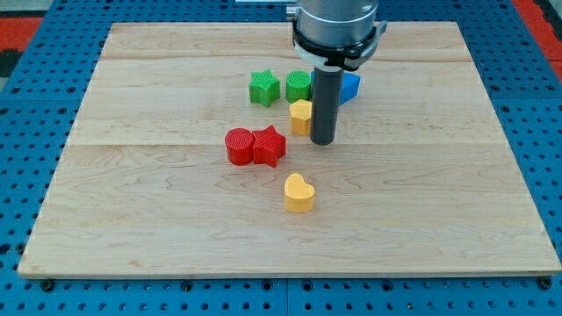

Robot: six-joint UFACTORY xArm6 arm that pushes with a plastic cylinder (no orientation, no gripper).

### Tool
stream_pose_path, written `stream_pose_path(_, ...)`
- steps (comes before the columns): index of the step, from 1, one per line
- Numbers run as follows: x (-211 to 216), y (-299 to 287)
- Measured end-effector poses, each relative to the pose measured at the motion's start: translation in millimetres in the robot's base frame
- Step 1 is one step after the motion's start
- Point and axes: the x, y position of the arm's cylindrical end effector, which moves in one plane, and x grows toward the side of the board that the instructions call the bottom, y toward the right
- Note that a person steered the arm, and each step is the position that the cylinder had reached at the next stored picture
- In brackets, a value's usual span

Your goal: Move the yellow heart towards blue triangle

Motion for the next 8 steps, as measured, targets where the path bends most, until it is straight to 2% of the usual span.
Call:
stream_pose_path(1,-17,-4)
stream_pose_path(2,-17,-53)
stream_pose_path(3,-13,-28)
stream_pose_path(4,32,41)
stream_pose_path(5,113,49)
stream_pose_path(6,162,28)
stream_pose_path(7,163,-33)
stream_pose_path(8,142,-80)
